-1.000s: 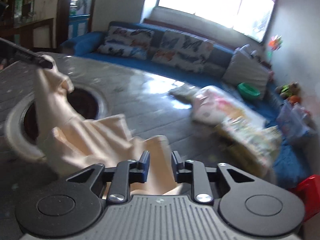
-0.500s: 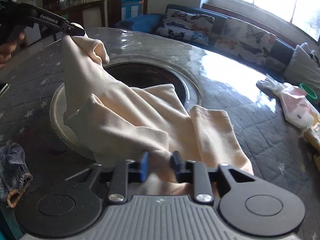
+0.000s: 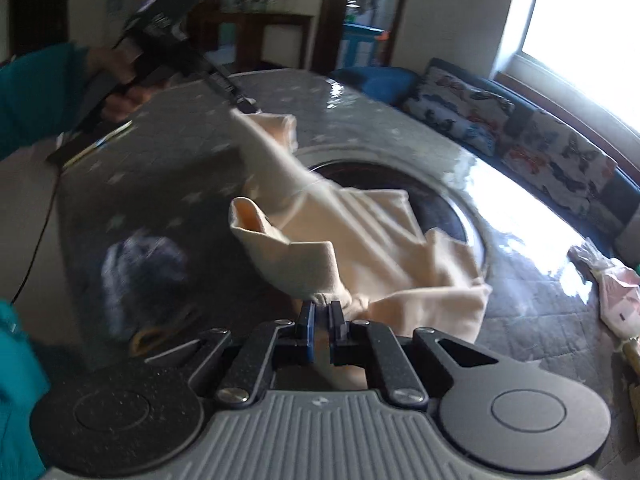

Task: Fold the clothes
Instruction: 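Lay the shirt flat on the mattress with both grippers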

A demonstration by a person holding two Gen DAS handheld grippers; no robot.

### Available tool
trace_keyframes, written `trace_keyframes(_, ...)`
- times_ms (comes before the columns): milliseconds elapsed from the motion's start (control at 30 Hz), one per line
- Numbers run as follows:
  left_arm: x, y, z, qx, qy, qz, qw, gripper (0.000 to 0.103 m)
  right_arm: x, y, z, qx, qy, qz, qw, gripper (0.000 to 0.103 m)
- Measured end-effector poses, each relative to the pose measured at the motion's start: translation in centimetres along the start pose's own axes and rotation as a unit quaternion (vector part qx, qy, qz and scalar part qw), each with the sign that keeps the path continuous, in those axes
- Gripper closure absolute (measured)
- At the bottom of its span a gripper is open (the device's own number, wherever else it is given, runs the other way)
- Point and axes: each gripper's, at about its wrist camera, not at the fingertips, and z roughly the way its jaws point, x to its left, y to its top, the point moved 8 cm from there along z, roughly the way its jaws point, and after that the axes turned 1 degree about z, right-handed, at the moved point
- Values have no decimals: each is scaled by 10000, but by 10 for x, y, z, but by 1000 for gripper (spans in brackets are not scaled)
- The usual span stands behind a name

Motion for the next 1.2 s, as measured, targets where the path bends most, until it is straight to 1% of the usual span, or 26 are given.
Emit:
trace_keyframes(33, 2, -5, -3, 5, 50, 22, 10000, 85, 9, -7, 0, 117, 67, -133, 9998, 97)
trace_keyframes(67, 4, -10, -6, 2, 87, 45, 10000, 84, 17, -15, 0, 236, 134, -266, 9993, 97)
trace_keyframes(133, 9, -17, -16, -11, 136, 63, 9999, 84, 27, -28, 0, 435, 205, -335, 9983, 97)
trace_keyframes(200, 8, -22, -31, -75, 67, 84, 9999, 84, 32, -37, -5, 538, 280, -331, 9976, 96)
trace_keyframes(233, 6, -25, -39, -109, 2, 108, 9999, 84, 32, -37, -10, 512, 321, -286, 9978, 94)
trace_keyframes(300, -10, -34, -53, -118, -302, 250, 9992, 84, 28, -32, -21, 391, 297, -145, 9987, 90)
trace_keyframes(367, -32, -45, -65, -91, -649, 423, 9970, 84, 19, -23, -30, 203, 213, 49, 9996, 81)
trace_keyframes(400, -45, -52, -69, -45, -832, 523, 9952, 83, 16, -20, -32, 150, 188, 118, 9996, 79)
trace_keyframes(433, -60, -59, -71, 15, -1012, 626, 9929, 83, 7, -12, -34, 7, 106, 331, 9994, 76)
trace_keyframes(500, -89, -72, -72, 135, -1372, 868, 9867, 83, -4, -3, -32, -141, -29, 520, 9985, 75)
trace_keyframes(567, -115, -84, -69, 186, -1619, 1104, 9804, 83, -13, 4, -25, -222, -131, 698, 9972, 75)
trace_keyframes(633, -132, -95, -62, 303, -1743, 1323, 9753, 83, -19, 10, -17, -249, -180, 847, 9959, 74)
trace_keyframes(667, -139, -100, -59, 372, -1793, 1409, 9729, 83, -22, 12, -13, -261, -204, 907, 9953, 70)
trace_keyframes(700, -143, -105, -59, 405, -1833, 1440, 9716, 83, -23, 14, -10, -278, -254, 931, 9949, 67)
trace_keyframes(767, -152, -115, -58, 469, -1923, 1498, 9687, 83, -24, 17, -3, -316, -262, 939, 9947, 66)
trace_keyframes(967, -179, -135, -78, 706, -2602, 1345, 9535, 83, -24, 19, 6, -370, -186, 1061, 9935, 65)
trace_keyframes(1033, -194, -142, -86, 826, -2994, 1292, 9417, 83, -23, 19, 7, -359, -182, 1088, 9932, 65)
trace_keyframes(1133, -218, -149, -100, 943, -3499, 1450, 9207, 80, -25, 17, 7, -331, -232, 1116, 9929, 65)
trace_keyframes(1167, -222, -146, -105, 883, -3607, 1544, 9156, 79, -26, 17, 7, -327, -248, 1140, 9926, 65)
trace_keyframes(1200, -224, -141, -110, 729, -3580, 1660, 9159, 77, -28, 17, 8, -326, -279, 1166, 9923, 65)
